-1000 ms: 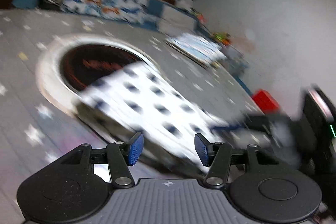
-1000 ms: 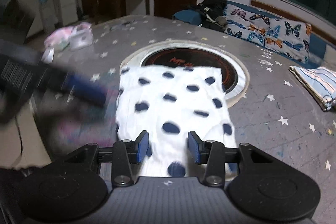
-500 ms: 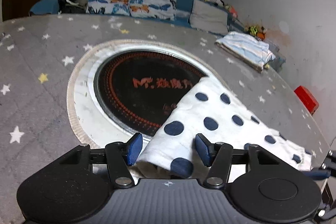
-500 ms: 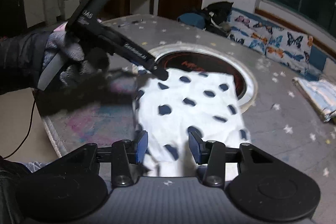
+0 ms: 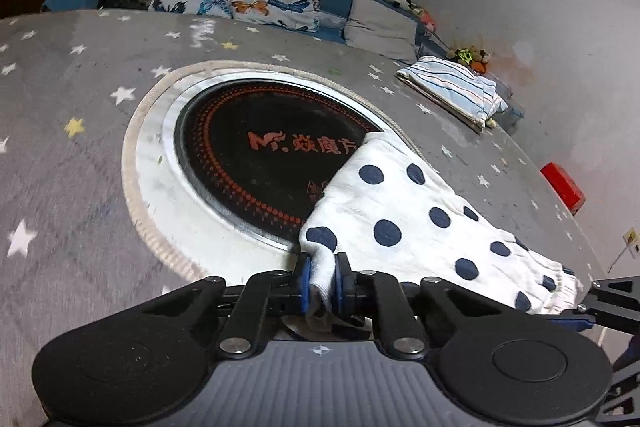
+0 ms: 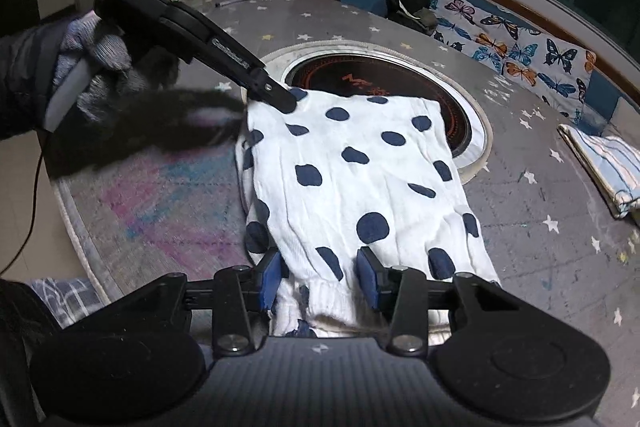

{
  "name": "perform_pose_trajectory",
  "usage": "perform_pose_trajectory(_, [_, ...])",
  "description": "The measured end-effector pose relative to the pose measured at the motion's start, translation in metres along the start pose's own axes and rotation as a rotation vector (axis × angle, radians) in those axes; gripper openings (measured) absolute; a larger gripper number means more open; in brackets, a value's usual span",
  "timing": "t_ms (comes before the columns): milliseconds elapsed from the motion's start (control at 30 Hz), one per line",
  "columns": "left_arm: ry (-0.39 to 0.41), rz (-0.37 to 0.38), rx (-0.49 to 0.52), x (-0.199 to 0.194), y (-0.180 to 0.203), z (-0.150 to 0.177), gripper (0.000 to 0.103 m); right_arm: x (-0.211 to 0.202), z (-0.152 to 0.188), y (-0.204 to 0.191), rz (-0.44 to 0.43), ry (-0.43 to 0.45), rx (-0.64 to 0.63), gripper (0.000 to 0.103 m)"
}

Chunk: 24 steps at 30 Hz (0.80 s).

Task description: Fold clothes

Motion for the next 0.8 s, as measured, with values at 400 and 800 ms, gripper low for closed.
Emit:
perform_pose_trajectory(400, [0.053, -0.002, -0.086, -0.049, 0.002, 0.019, 0.045, -0.02, -0.005, 0.005, 0.027, 0.028, -0.079, 0.041])
perform_pose_trajectory(800, [-0.043, 0.023, -0.17, -0.035, -0.01, 0.023, 0.018, 0.002, -0.057, -0.055, -0.079, 0.13, -0.218, 0.042])
Point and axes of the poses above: each gripper's, at about its wrist camera, not at the fingertips, and x roughly the way its jaws point, y to its right, z to its underside, the point moved 4 cm from there along x, roughly the way its jaws point, and after that the axes turned 3 degrees about z, right-handed, at the moved point
